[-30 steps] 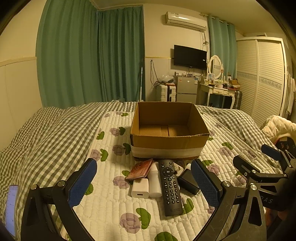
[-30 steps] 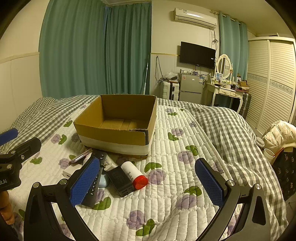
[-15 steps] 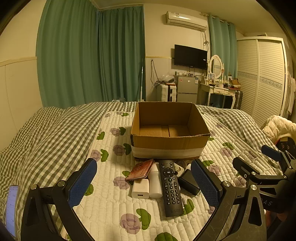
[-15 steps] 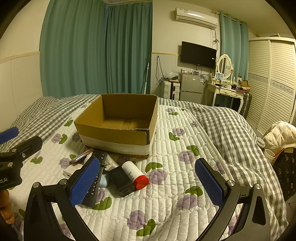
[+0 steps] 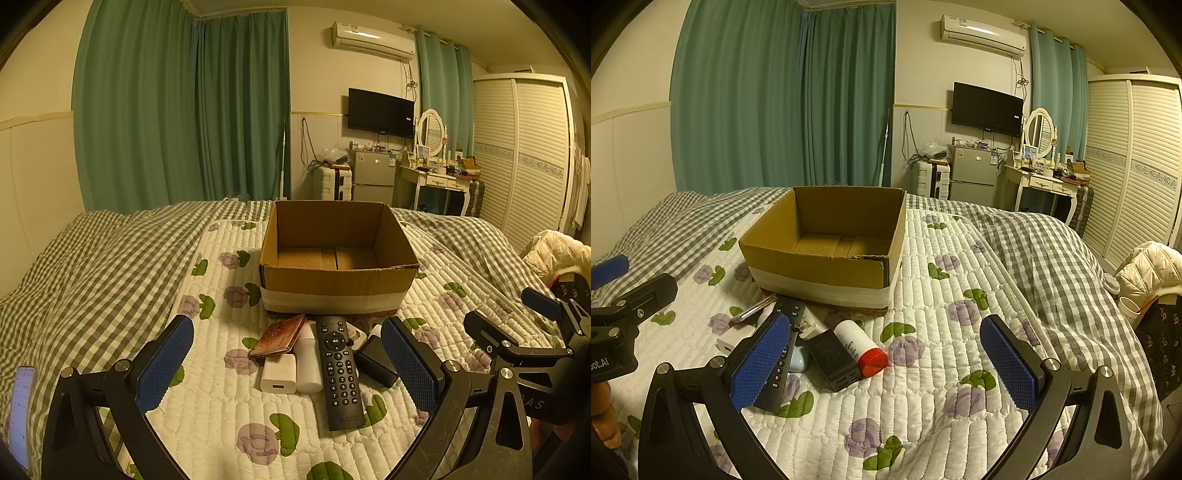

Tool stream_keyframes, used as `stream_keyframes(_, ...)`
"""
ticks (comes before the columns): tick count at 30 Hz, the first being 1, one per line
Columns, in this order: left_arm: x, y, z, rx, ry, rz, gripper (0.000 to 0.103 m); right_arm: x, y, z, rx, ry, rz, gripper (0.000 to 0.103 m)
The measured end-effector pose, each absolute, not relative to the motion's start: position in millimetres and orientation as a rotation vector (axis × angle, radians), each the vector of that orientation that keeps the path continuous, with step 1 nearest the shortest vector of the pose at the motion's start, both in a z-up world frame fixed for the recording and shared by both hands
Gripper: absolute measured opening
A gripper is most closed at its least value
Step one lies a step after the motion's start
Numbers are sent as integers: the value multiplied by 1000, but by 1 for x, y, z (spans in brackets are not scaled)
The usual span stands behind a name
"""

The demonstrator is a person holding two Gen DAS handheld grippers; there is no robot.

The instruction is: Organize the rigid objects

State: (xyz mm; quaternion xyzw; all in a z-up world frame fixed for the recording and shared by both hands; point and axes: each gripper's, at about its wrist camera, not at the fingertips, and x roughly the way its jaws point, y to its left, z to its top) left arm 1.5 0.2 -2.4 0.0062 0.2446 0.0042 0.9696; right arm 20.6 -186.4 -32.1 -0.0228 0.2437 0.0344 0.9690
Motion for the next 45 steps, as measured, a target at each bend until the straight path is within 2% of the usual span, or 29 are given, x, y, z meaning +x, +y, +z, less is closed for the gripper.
stream_keyframes(8, -1, -4, 2, 18, 483, 10, 103, 17, -183, -31, -62, 486, 68, 103)
stream_keyframes(17, -11, -8, 33, 4, 407, 3, 103, 2, -181, 1, -77, 470, 96, 103)
stream_keyframes(22, -3, -12, 33, 5, 429, 2, 103, 7, -186, 10, -121, 477, 80, 103)
stream_keyframes(29, 41, -18, -25, -12, 618, -6, 97, 47, -195, -11, -158, 558, 72, 103)
stream_keyframes(36, 82, -29, -101, -26, 831, -7, 81, 73, -196, -54, -151, 671, 111, 103)
stream_keyframes(42, 104, -44, -120, -10, 873, -25, 71, 82, -210, -62, -60, 714, 127, 103)
stream_keyframes(45, 110, -55, -128, 56, 870, 6, 70, 82, -211, -64, -50, 721, 124, 103)
